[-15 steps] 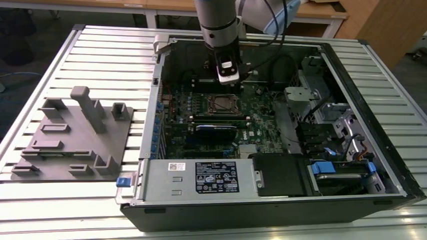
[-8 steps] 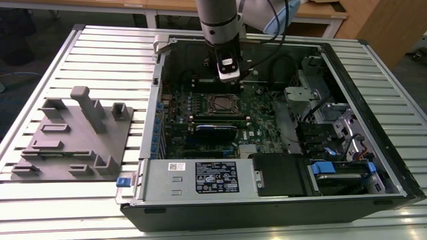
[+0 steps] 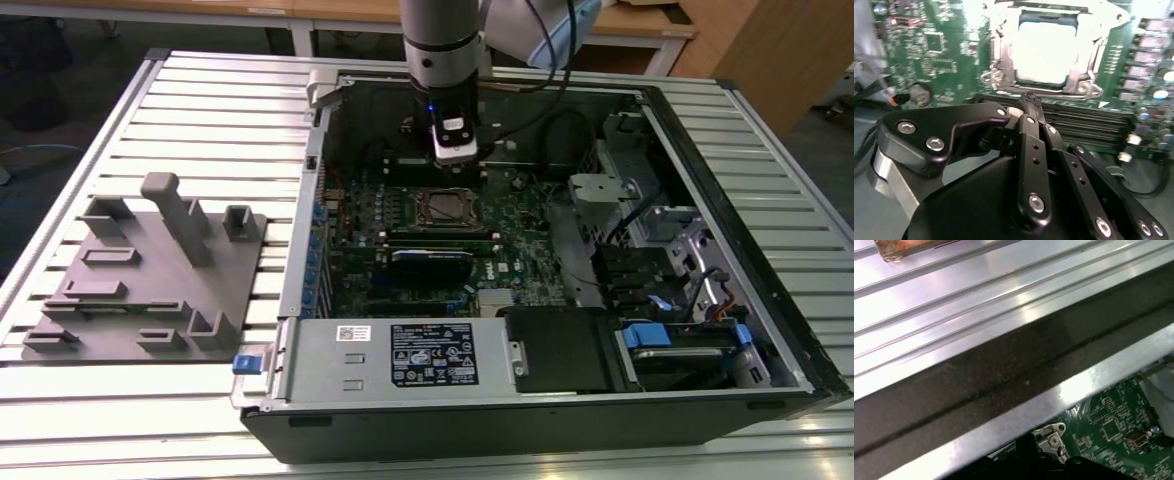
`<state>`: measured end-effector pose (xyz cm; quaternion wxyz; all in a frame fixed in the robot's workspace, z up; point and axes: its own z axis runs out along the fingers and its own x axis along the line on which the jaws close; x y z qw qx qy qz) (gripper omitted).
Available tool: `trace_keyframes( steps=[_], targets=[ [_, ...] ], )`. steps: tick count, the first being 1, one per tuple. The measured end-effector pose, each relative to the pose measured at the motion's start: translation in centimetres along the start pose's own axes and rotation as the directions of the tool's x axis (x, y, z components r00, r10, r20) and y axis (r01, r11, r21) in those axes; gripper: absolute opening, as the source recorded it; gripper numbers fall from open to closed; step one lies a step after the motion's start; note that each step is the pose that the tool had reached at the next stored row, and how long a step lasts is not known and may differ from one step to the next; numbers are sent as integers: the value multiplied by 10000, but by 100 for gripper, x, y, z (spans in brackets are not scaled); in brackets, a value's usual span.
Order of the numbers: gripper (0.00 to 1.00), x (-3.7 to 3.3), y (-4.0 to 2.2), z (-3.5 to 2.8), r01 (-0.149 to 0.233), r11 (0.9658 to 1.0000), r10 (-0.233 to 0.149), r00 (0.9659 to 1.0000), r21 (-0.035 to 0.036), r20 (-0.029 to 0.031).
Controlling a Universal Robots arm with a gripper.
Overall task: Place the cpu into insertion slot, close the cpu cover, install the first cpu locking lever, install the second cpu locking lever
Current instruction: 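Install the first cpu locking lever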
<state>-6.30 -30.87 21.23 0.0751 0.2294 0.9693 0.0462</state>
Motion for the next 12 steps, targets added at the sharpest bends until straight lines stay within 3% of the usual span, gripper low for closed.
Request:
trace_keyframes(
  steps=[6, 9, 12],
  targets=[
    [10, -1, 0, -1, 93, 10000, -93, 10000, 12, -31],
    [10, 0, 0, 0, 585, 9983, -586, 9982, -54, -90],
    [10, -1, 0, 0, 1120, 9936, -1122, 9936, -127, -151]
  ],
)
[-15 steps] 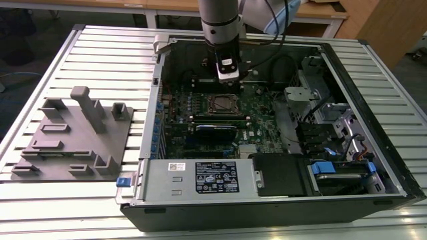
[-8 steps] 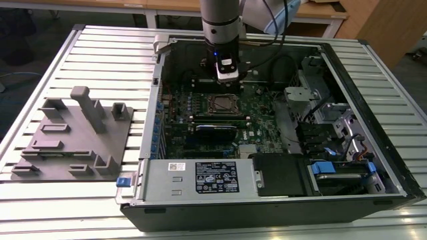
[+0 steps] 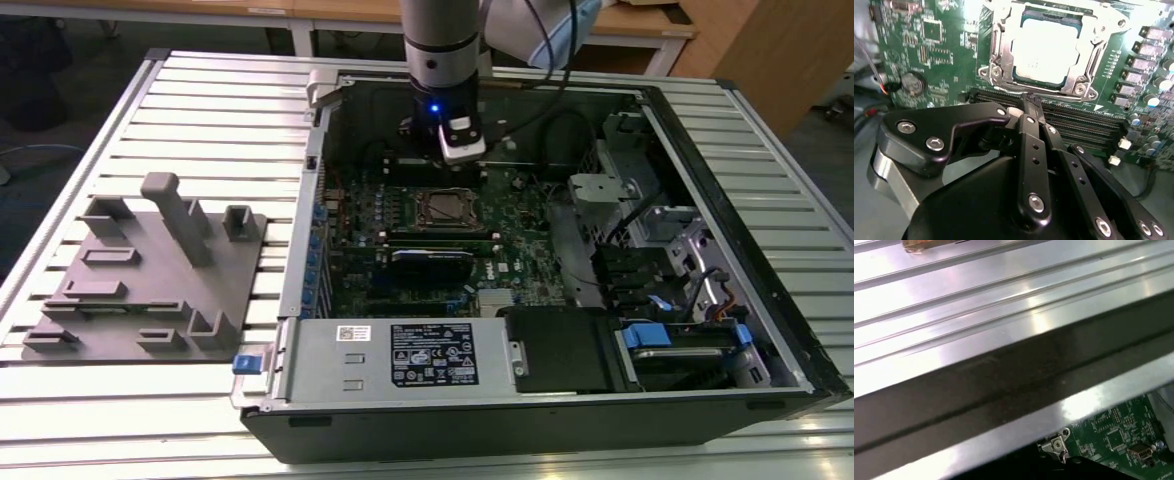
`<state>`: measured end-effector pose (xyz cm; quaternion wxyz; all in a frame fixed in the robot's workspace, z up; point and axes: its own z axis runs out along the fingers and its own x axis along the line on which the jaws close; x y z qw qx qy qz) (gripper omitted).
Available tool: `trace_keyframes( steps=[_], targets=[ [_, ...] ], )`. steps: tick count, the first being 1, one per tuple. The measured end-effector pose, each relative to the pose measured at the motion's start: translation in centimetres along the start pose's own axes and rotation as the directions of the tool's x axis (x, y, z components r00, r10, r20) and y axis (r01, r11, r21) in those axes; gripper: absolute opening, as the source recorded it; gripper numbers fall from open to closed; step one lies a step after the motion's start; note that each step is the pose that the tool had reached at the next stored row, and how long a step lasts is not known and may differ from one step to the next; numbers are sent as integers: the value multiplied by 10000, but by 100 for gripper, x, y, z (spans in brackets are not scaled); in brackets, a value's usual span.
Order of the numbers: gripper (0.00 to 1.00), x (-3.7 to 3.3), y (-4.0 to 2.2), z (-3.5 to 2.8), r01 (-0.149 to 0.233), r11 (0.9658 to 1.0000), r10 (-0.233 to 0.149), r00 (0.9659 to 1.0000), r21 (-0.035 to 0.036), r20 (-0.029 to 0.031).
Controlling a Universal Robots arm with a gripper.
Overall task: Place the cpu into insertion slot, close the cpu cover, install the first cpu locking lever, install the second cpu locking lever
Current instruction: 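Install the first cpu locking lever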
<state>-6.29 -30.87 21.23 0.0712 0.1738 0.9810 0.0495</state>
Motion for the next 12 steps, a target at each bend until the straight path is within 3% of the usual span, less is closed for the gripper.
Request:
trace_keyframes(
  steps=[2, 6, 7, 10, 11, 12],
  targets=[
    [10, 0, 1, 0, 277, 9996, -277, 9996, -35, -34],
    [10, 0, 0, 1, 307, 9995, -307, 9995, -33, -53],
    [10, -1, 0, 2, 301, 9995, -301, 9994, 8, -148],
    [10, -3, 1, 6, 277, 9993, -262, 9978, 233, -613],
    [10, -3, 1, 6, 276, 9993, -258, 9974, 266, -668],
    [10, -4, 1, 6, 276, 9993, -258, 9974, 269, -668]
  ],
)
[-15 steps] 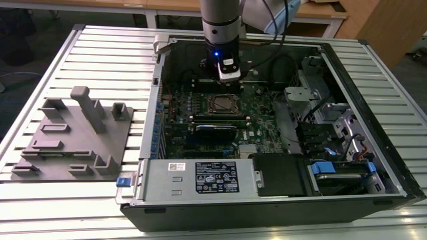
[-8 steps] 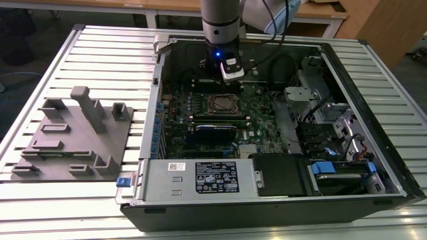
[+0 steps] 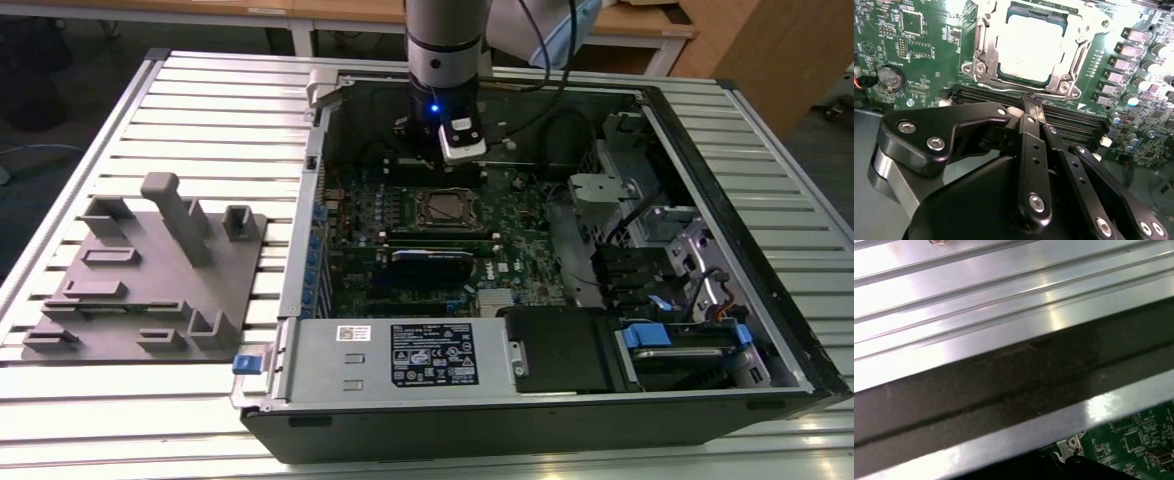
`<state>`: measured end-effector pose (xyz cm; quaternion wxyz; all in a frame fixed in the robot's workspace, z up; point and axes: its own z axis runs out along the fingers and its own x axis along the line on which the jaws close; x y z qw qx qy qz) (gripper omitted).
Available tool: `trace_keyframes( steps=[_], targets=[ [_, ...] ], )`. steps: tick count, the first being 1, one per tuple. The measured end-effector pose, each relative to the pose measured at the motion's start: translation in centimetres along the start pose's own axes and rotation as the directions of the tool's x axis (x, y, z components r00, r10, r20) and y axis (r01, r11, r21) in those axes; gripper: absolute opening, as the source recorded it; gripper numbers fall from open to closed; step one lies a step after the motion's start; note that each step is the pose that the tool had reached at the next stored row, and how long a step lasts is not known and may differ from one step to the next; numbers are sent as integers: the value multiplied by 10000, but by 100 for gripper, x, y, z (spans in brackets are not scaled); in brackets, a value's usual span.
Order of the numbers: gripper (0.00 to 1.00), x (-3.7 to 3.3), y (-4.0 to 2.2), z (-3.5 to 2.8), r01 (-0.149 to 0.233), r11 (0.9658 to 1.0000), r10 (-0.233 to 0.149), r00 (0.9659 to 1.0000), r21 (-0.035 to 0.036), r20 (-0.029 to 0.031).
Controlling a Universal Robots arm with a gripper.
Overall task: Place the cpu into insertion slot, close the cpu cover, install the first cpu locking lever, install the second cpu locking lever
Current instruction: 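Install the first cpu locking lever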
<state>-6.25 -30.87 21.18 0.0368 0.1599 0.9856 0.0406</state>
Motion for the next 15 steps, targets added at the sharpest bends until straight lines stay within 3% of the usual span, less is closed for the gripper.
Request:
trace_keyframes(
  steps=[9, 15],
  targets=[
    [10, -70, 21, 7, 8, 10000, -8, 10000, 13, 2],
    [10, -112, -103, 0, 8, 10000, -8, 10000, 12, 2]
  ],
)
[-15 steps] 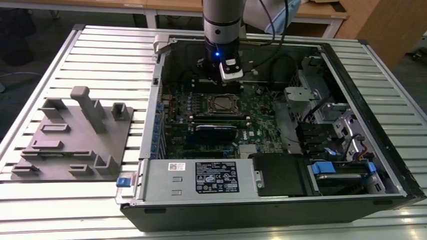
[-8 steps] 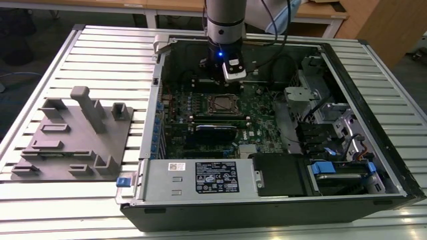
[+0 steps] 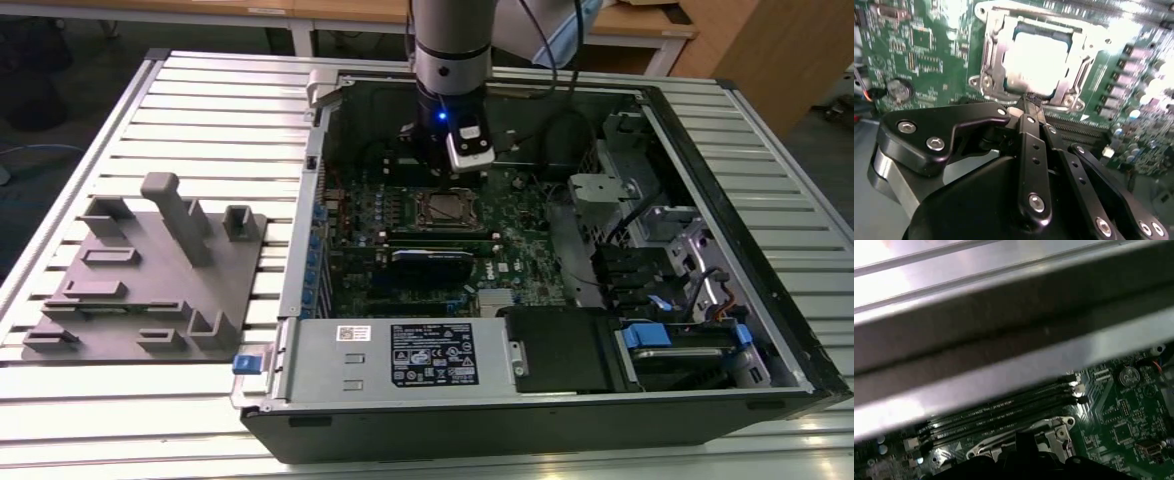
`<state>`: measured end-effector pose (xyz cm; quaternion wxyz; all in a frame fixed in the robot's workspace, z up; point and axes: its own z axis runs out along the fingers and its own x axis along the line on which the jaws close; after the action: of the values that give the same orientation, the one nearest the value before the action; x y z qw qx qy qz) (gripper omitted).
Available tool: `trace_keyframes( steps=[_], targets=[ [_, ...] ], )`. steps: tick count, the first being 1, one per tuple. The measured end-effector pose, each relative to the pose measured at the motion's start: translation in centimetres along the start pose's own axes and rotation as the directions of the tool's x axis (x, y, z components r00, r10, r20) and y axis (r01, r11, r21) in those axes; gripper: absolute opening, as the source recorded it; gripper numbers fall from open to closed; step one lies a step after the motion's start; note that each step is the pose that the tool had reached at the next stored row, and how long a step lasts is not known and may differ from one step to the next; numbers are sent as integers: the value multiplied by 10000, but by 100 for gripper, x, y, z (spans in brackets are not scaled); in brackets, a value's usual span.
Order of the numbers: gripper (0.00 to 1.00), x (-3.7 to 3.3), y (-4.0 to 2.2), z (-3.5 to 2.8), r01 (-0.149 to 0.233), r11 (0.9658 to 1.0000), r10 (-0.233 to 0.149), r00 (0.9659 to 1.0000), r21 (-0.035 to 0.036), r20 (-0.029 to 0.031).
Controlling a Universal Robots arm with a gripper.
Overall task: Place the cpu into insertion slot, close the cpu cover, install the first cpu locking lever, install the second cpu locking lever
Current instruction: 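Install the first cpu locking lever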
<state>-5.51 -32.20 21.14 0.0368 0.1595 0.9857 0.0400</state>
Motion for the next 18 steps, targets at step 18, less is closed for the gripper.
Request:
trace_keyframes(
  steps=[18],
  targets=[
    [10, -58, -125, -183, 1, 10000, -1, 10000, 1, 0]
  ],
)
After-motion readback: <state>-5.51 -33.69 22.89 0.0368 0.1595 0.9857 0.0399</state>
